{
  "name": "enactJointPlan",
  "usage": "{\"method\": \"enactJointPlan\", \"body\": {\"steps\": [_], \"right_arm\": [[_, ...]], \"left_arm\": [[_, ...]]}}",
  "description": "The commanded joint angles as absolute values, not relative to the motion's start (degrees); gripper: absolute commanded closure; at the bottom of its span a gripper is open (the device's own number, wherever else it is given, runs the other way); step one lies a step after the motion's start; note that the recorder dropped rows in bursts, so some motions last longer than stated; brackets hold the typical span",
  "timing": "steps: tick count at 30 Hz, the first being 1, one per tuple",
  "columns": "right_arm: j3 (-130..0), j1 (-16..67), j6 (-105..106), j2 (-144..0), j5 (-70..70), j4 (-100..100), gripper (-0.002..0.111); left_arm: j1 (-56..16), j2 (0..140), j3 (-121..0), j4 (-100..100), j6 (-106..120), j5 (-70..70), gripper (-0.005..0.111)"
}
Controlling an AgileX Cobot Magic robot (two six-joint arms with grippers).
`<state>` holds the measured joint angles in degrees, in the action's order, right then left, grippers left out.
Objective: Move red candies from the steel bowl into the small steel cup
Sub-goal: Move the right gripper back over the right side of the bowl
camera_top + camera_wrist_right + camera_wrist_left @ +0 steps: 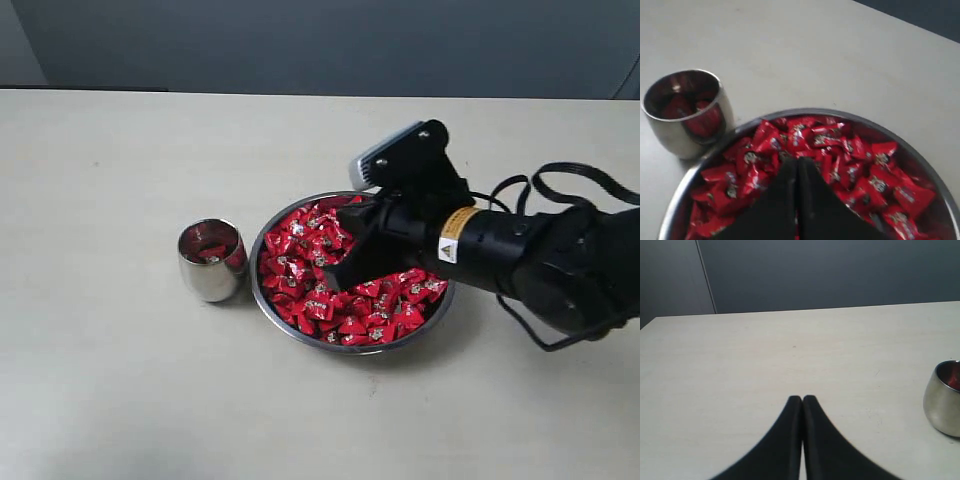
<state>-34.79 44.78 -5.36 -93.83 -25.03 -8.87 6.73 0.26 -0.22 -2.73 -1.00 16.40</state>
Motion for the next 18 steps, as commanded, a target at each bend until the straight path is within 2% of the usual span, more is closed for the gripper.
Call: {"method": "enactJointPlan", "body": {"steps": [1,8,18], "right_arm": [[-31.85,41.19,-4.48,-89.25,-21.29,-8.81,0.109],[-29.35,37.59,-2.58,-86.28,-19.16,-9.18,0.109],[-32.34,37.59,0.40,-89.59,-14.70,-9.18,0.109]], "left_arm": [[6.77,0.00,0.00,-2.57,-1.09,16.29,0.106],[6.77,0.00,0.00,-2.57,-1.09,16.29,0.106],[6.77,0.00,0.00,-2.57,-1.09,16.29,0.106]]}}
